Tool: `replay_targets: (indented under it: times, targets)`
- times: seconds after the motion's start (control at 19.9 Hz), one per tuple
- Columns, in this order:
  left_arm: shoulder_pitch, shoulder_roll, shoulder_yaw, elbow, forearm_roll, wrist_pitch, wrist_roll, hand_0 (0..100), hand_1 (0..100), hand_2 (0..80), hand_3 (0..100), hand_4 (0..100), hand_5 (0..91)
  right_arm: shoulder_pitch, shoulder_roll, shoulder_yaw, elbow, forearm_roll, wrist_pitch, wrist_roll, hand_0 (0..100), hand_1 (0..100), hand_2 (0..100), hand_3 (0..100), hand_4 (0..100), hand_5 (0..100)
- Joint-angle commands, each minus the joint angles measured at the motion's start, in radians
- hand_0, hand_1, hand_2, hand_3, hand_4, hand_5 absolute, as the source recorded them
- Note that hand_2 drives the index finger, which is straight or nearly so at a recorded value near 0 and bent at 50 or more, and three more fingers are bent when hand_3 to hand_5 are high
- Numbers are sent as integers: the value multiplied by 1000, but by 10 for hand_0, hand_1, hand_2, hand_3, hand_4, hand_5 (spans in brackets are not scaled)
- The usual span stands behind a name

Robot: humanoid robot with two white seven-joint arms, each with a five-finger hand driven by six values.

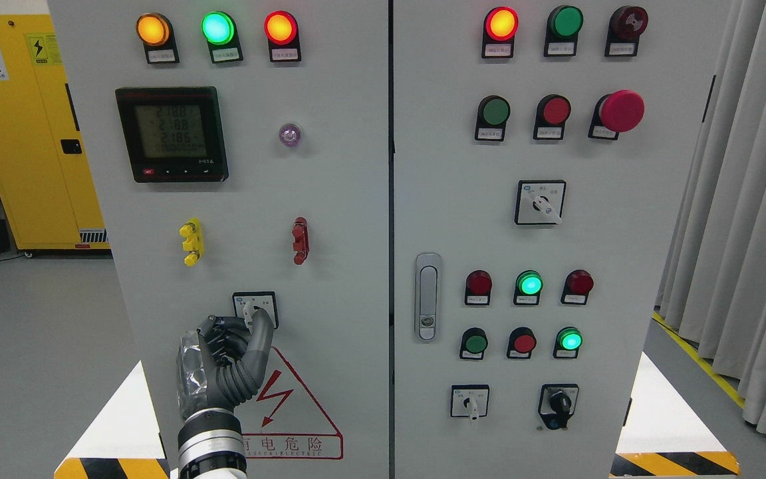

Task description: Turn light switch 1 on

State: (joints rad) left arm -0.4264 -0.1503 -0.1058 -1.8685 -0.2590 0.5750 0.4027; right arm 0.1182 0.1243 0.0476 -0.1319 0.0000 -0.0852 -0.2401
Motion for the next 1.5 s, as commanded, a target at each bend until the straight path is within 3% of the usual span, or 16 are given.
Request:
replay_targets:
  times: [0.0,1.45]
  targets:
    - [0,0,0,5,1,-1,-1,546,581,615,919,935,900,0,0,0,0,-29,1,-1,0,500,40,0,0,0]
    - [-2,0,0,11,12,-7,-1,602,512,614,917,932,899,0,0,0,0,-29,1,-1,0,500,40,0,0,0]
